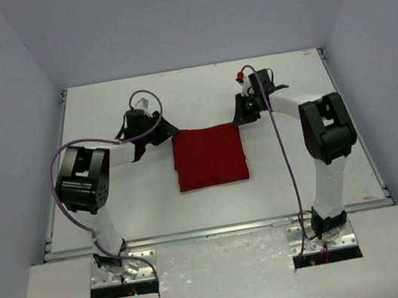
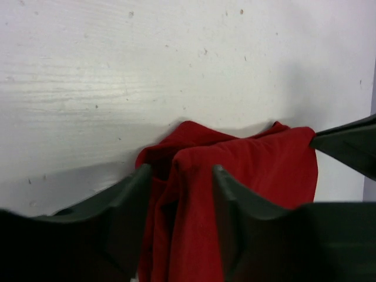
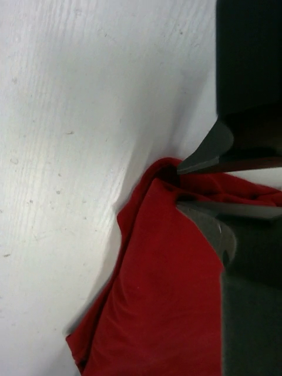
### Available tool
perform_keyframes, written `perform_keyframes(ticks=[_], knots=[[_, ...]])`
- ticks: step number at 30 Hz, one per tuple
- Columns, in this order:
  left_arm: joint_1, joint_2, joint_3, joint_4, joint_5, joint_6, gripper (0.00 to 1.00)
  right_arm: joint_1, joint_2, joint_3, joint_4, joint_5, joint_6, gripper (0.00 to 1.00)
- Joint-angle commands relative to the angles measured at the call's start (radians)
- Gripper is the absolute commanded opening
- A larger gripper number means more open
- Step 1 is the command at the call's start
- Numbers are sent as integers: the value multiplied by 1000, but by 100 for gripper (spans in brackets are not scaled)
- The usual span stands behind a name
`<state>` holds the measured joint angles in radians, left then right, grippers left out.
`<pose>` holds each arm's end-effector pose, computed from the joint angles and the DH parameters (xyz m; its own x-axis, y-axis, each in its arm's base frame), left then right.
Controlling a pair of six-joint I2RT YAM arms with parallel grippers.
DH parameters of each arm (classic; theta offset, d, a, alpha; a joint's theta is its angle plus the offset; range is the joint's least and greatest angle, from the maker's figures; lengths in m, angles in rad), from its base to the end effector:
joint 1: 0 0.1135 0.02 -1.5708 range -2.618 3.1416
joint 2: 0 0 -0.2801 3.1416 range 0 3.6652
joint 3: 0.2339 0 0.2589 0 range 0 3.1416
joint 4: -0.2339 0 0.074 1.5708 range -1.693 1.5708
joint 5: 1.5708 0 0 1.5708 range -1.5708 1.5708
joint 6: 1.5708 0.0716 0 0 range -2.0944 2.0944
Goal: Fold and stack the t-shirts
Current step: Fold the tshirt
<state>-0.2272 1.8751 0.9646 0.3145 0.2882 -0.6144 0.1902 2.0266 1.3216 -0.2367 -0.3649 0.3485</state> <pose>0.4084 -0.1153 0.1385 -0.7035 -0.4046 -0.5843 0.0485 0.7929 -0.6074 0.4438 0.1115 0.1336 -0.8770 0.1560 -0.4545 -0.0886 0.8771 0.4721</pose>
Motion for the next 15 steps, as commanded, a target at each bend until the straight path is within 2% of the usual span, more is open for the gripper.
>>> perform_keyframes(ticks=[1,2,3,4,5,6,7,9,10,11,12,14,15], knots=[[9,-82,-4,23,-55,-13,48,-11,-81,34,-19,58,21,26],[9,-114,-9,15,-63,-12,57,-11,-97,27,-27,58,26,33],[8,-135,-23,8,-78,-10,65,-11,-117,22,-29,60,27,46],[6,-187,-30,-8,-113,-4,70,-9,-164,4,-20,67,30,47],[-3,-215,-33,-29,-139,7,71,-8,-189,-10,-15,70,38,53],[-9,-265,-41,-79,-205,7,65,-2,-244,-40,-7,79,47,57],[-21,-287,-46,-106,-243,2,53,5,-268,-57,-7,99,53,58],[-72,-330,-67,-159,-337,-5,28,18,-319,-152,51,84,95,51],[-90,-333,-73,-160,-340,-11,24,20,-342,-191,97,49,115,37],[-121,-330,-92,-140,-289,-15,16,22,-377,-229,132,-6,138,7],[-129,-326,-108,-44,-229,-12,1,20,-390,-266,184,-43,156,1],[-126,-275,-122,46,-140,-21,0,17,-359,-320,307,-177,202,1],[-123,-248,-83,22,-136,-25,0,15,-330,-314,327,-210,204,1]])
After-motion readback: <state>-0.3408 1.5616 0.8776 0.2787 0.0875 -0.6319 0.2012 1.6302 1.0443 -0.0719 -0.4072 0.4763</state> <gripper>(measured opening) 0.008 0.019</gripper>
